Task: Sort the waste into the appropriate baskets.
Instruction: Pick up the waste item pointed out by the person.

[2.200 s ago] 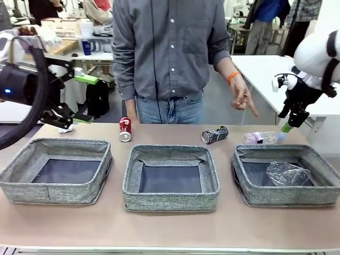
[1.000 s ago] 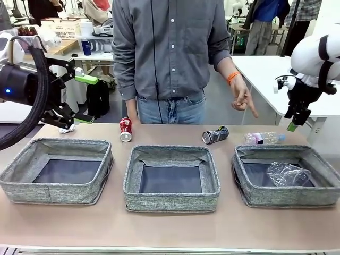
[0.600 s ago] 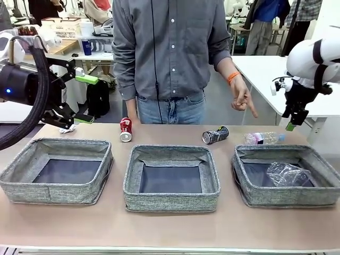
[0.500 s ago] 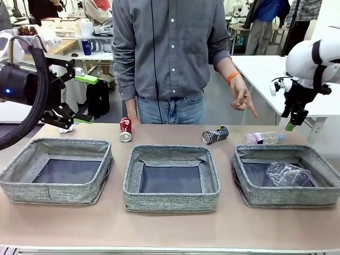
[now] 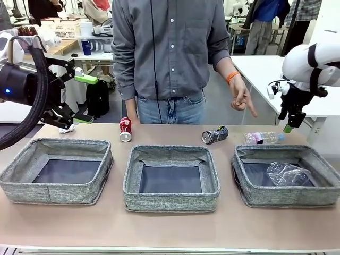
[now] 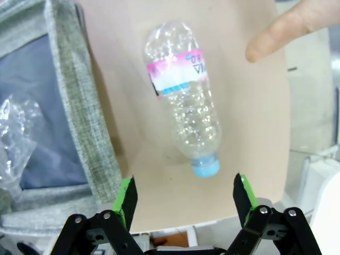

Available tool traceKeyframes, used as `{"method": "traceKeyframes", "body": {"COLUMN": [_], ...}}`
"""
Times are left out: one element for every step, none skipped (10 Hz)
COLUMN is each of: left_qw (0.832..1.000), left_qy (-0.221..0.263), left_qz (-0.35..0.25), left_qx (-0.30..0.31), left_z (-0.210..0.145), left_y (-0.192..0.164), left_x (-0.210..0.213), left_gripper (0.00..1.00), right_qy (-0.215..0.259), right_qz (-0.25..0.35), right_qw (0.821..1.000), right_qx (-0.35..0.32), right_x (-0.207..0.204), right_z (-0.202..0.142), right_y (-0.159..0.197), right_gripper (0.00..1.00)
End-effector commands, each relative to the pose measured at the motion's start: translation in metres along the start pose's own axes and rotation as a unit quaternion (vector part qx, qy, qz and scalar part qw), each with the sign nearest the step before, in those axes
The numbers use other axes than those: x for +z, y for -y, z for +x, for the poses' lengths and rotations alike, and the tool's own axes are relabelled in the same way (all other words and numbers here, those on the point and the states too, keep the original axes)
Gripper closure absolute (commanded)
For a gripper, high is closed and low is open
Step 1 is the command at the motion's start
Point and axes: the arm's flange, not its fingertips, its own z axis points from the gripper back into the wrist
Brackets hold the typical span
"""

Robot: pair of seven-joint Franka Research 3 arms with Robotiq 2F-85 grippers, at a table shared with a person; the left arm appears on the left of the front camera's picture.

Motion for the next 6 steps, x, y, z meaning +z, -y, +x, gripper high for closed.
{"method": "traceKeyframes", "body": {"left_qw": [1.0,1.0,1.0,1.0,1.0,1.0], "left_qy": [0.002,0.002,0.002,0.002,0.002,0.002], "left_qz": [-0.007,-0.007,-0.007,-0.007,-0.007,-0.007], "left_qx": [0.005,0.005,0.005,0.005,0.005,0.005], "left_z": [-0.001,-0.001,-0.001,-0.001,-0.001,-0.001], "left_y": [0.004,0.004,0.004,0.004,0.004,0.004], "left_x": [-0.001,-0.001,-0.001,-0.001,-0.001,-0.001], "left_gripper": [0.0,0.0,0.0,0.0,0.0,0.0], "right_qy": [0.005,0.005,0.007,0.006,0.008,0.008], "right_qz": [-0.016,-0.016,-0.013,-0.011,-0.008,-0.006], "right_qw": [1.0,1.0,1.0,1.0,1.0,1.0], "right_qx": [0.01,0.009,0.008,0.008,0.007,0.006], "right_x": [-0.005,-0.008,-0.011,-0.015,-0.02,-0.025], "right_z": [0.0,0.001,0.001,0.002,0.003,0.003], "right_y": [0.008,0.01,0.011,0.013,0.015,0.016], "right_gripper": [0.07,0.07,0.07,0.07,0.07,0.07]}}
